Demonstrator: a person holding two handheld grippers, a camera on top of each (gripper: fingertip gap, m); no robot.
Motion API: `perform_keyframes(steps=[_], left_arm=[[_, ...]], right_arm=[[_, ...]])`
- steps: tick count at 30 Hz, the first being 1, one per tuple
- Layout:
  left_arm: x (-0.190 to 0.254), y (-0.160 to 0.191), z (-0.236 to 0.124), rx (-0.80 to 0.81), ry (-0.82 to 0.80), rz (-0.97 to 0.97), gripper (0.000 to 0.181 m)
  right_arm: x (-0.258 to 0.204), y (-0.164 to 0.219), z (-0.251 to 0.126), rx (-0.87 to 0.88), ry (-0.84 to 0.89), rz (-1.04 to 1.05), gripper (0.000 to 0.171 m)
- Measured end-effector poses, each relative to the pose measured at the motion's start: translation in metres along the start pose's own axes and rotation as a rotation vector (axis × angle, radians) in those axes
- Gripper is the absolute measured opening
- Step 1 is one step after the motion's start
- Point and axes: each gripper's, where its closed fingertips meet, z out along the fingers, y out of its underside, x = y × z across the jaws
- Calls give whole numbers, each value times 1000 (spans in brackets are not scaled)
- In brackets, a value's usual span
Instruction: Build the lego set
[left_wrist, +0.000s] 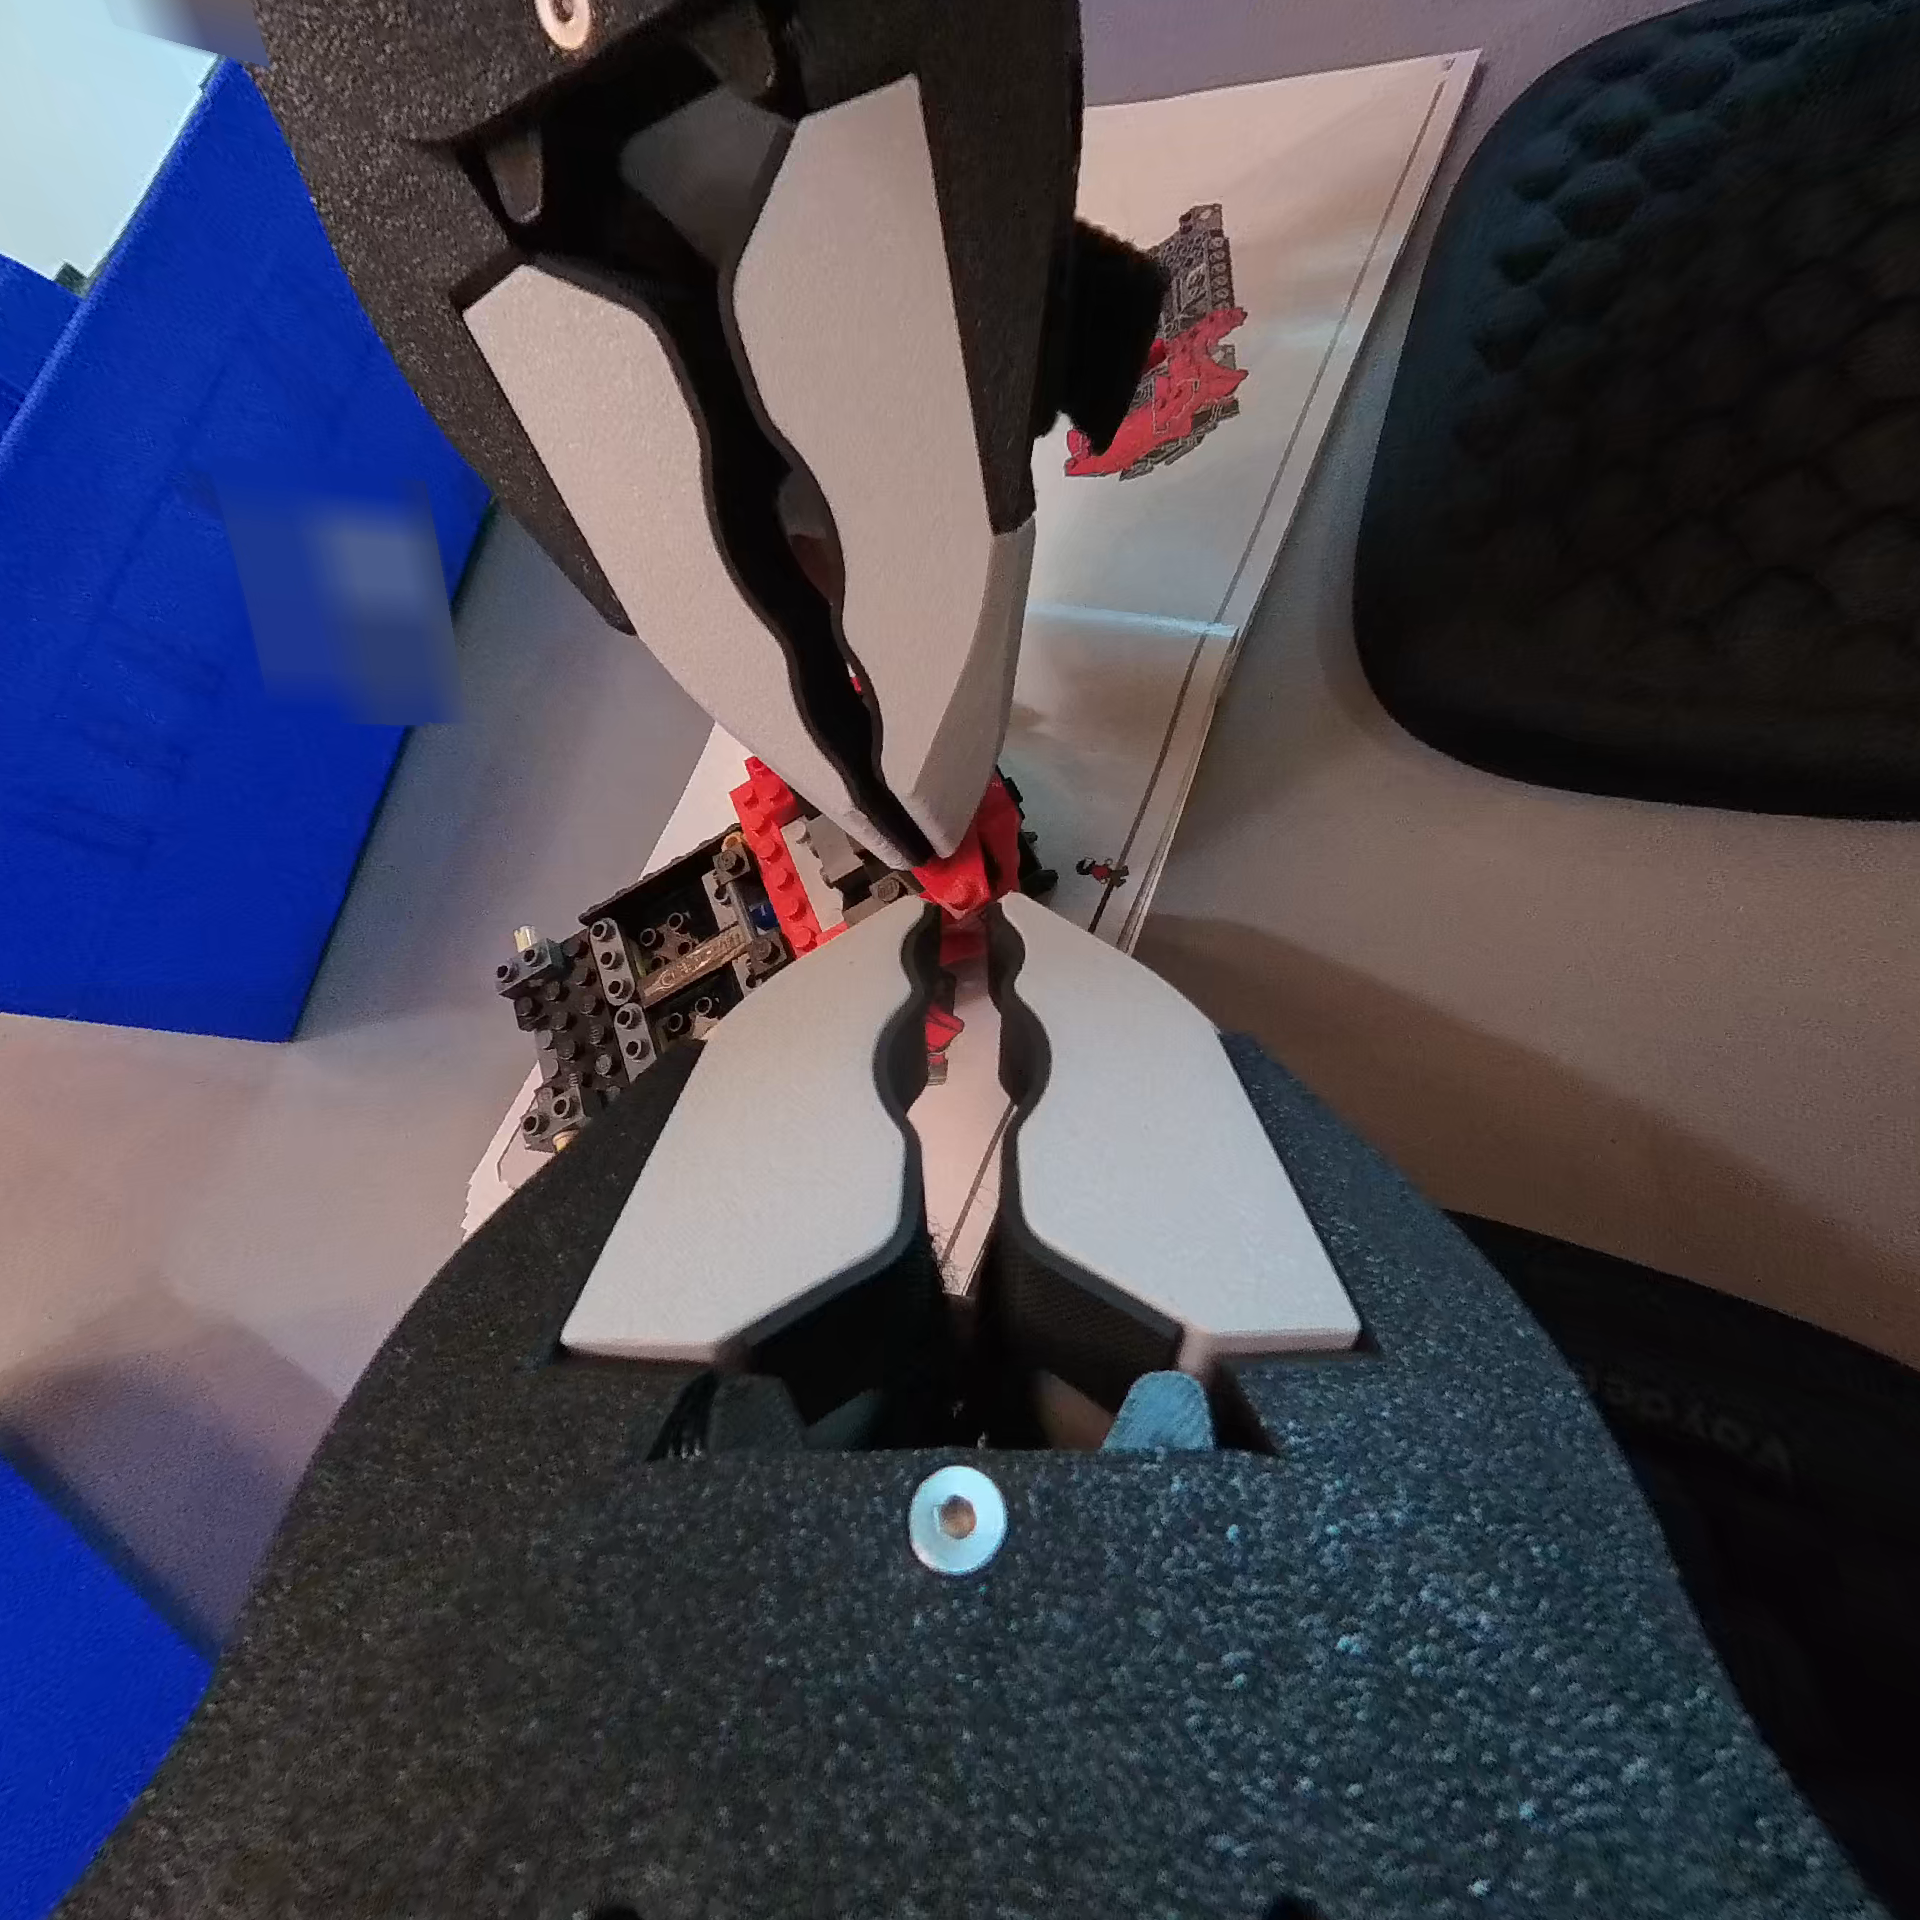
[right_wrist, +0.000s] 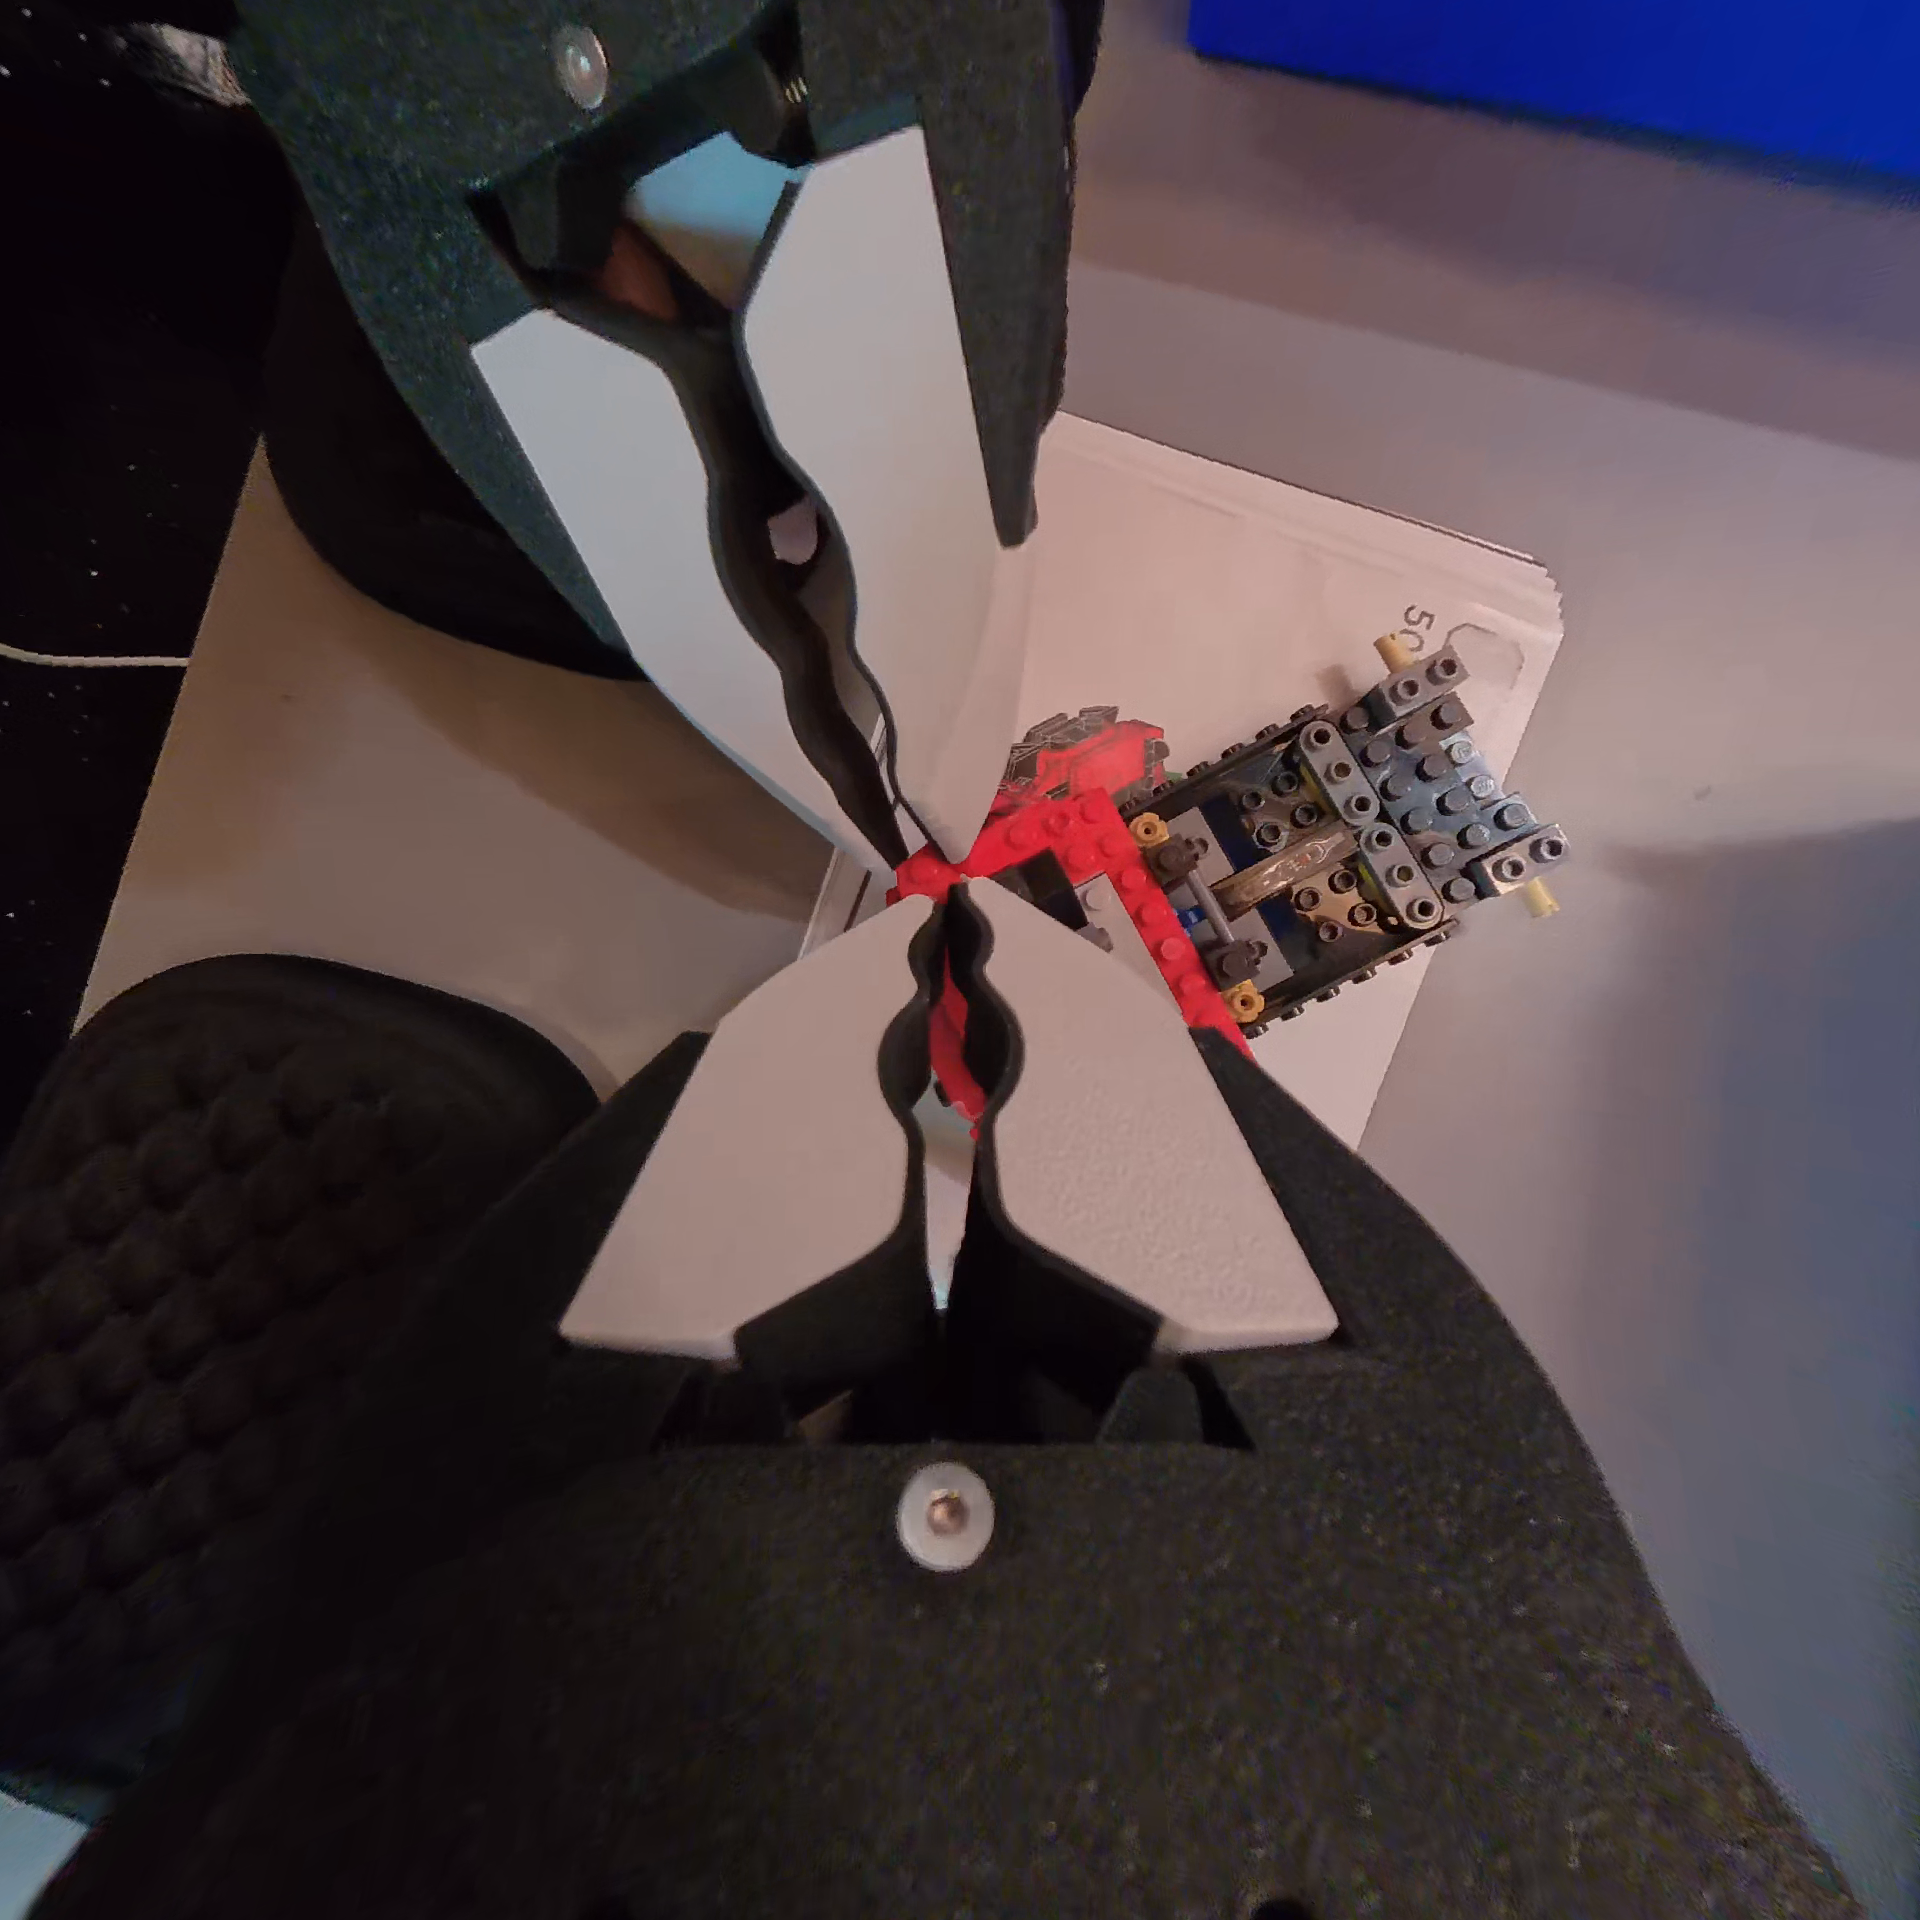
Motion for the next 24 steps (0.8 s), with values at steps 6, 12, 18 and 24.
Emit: perform_keyframes(steps=[6, 12, 18, 24], left_arm=[[0, 0, 1, -3, -7, 6, 8], [0, 0, 1, -4, -4, 10, 8], [1, -1, 1, 0, 2, 7, 8], [0, -1, 1, 7, 5, -5, 8]], right_arm=[[0, 1, -1, 13, 16, -11, 0], [0, 0, 0, 64, 32, -57, 0], [0, 1, -1, 85, 66, -93, 0], [0, 0, -1, 120, 81, -66, 0]])
